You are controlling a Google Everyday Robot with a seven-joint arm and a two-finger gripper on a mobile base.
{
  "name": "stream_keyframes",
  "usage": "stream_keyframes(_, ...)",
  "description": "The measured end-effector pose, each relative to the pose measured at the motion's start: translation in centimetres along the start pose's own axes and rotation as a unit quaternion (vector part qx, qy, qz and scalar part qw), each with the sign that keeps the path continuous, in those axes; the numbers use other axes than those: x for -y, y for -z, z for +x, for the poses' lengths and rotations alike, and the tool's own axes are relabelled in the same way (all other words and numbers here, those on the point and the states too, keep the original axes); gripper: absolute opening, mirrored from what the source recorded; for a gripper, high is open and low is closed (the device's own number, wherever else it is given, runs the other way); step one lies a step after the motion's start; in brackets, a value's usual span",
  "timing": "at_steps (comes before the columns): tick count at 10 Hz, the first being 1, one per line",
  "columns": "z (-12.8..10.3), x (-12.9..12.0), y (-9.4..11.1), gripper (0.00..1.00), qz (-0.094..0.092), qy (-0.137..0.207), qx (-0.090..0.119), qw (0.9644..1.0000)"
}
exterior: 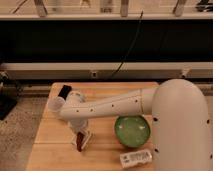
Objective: Place the pepper on the white sponge
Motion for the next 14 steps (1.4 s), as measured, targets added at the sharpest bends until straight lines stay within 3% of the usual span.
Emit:
stream_keyframes(2,0.0,0.1,0.0,0.72,0.005,-0.001,0.002,1.0)
stream_keyframes(3,0.1,0.1,0.0,0.78,0.006,-0.002,0.002,1.0)
stream_keyframes(8,0.1,-0.4,0.1,0.8,0.007,-0.008,0.002,0.9999)
stream_keyframes(14,0.2,-0.5,1.6,0.8,0.015,-0.01,-0.015,0.9997)
